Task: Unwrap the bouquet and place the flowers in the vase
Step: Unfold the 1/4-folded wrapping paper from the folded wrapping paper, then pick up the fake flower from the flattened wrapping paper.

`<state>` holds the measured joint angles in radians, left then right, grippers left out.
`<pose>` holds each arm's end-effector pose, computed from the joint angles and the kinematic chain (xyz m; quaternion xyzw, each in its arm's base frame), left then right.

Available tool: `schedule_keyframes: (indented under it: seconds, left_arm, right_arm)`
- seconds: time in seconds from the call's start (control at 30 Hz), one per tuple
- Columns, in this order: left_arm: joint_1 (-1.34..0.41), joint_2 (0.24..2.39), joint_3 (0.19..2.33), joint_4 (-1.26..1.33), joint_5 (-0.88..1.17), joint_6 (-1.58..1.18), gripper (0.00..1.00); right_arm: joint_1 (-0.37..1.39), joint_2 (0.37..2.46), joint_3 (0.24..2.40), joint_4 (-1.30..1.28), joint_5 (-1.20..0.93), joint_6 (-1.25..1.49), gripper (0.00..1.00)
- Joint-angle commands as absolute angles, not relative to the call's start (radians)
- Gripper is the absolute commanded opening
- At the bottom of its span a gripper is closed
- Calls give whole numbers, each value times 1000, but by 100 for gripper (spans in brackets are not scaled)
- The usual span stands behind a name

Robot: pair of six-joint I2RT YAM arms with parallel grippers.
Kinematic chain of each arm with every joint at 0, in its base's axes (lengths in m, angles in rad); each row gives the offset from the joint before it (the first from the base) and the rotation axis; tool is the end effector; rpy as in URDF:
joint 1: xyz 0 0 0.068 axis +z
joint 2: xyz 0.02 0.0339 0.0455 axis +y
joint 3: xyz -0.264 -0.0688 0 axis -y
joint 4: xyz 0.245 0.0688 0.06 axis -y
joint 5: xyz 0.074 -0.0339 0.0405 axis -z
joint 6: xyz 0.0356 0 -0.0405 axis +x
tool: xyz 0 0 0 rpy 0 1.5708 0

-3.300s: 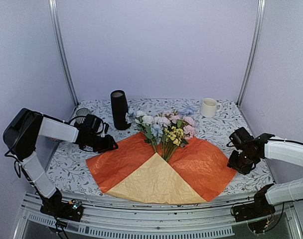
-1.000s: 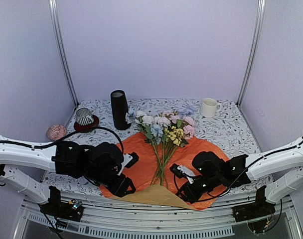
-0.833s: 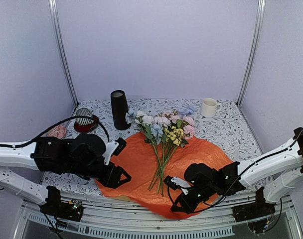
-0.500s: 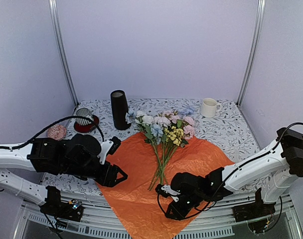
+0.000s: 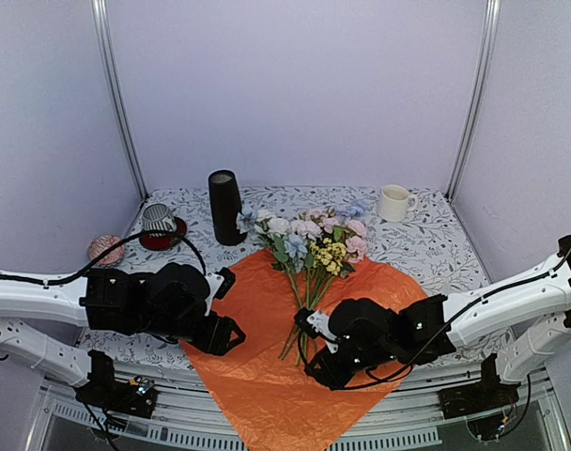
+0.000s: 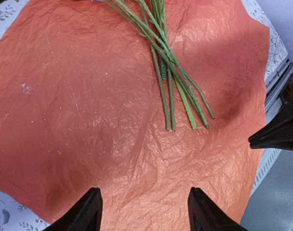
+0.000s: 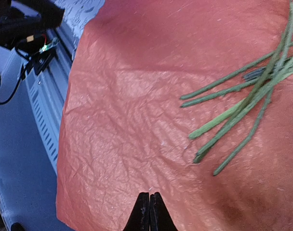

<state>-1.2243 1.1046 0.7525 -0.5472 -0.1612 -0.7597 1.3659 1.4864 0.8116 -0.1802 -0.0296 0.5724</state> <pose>0.0801 -0.2049 0.2357 0.1908 0.9219 -0.2333 0.2433 0.0597 0.2924 0.1877 -0.3667 0.8618 0.2966 0.1868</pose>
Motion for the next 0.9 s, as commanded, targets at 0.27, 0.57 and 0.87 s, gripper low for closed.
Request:
schedule_keyframes:
  seconds: [0.27, 0.57, 0.87]
  left_arm:
    - [-1137, 1166, 757, -359, -311, -628, 98]
    - [-1121, 1188, 701, -72, -300, -498, 98]
    - [-1074, 1245, 687, 58, -310, -462, 98]
  right_arm:
    - [1158, 1298, 774, -162, 370, 613, 4]
    - [1109, 1241, 682, -2, 605, 632, 14]
    - [937, 1384, 773, 49, 384, 460, 11]
